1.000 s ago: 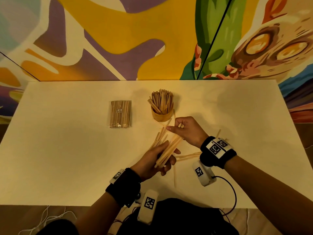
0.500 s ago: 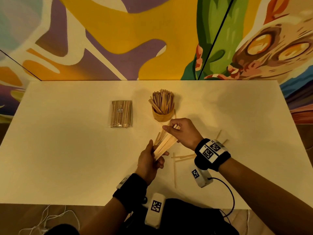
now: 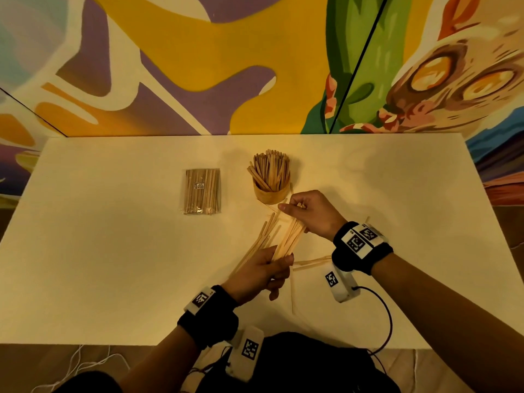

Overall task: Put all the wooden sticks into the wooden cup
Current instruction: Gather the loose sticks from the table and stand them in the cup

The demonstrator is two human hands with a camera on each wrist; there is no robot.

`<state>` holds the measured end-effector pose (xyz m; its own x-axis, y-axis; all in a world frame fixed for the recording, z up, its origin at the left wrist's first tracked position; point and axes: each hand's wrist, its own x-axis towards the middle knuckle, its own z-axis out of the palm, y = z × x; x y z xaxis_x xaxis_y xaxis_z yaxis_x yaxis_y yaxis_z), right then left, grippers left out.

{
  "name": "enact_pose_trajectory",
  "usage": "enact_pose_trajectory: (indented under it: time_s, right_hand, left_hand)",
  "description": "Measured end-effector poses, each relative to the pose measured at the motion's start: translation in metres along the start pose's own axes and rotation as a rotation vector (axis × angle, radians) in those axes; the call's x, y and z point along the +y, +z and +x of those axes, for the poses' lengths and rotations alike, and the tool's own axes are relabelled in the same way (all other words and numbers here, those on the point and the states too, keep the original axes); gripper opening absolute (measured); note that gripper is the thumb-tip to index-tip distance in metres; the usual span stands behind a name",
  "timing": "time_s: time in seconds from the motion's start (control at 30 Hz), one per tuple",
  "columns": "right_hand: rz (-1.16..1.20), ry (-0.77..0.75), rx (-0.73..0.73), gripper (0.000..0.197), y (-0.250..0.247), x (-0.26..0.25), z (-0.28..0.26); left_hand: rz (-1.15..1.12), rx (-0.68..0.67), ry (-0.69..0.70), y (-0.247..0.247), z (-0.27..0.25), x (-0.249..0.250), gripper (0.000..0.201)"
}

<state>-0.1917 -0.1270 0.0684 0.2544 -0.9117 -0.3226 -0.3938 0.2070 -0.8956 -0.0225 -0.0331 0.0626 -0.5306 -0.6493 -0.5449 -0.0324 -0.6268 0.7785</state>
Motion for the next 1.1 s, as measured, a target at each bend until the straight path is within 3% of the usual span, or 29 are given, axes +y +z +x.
enact_pose_trajectory:
  time_s: [0.27,0.53,0.83,0.97,1.1]
  right_hand:
    - [0.021,0.163,-0.064,0.043,-0.003,-0.007,0.005]
    - [-0.098,0.086,-0.074,0.04,-0.007,-0.006,0.013]
    - [0.037,0.087,-0.154,0.02,-0.012,-0.006,0.032]
    - [0.017,0.08,-0.118,0.022,-0.013,-0.002,0.045]
    - [0.085,0.08,-0.087,0.025,-0.017,-0.001,0.06]
  left_hand:
    - [-0.037,-0.026,-0.01,-0.001,0.0,-0.002,0.016]
    - [-0.069,0.053,-0.039,0.001,0.008,0.0,0.021]
    - [-0.12,0.101,-0.012,-0.017,0.028,0.006,0.024]
    - [-0.132,0.104,-0.004,-0.025,0.04,0.014,0.025]
    - [-0.234,0.188,0.035,-0.037,0.057,0.021,0.023]
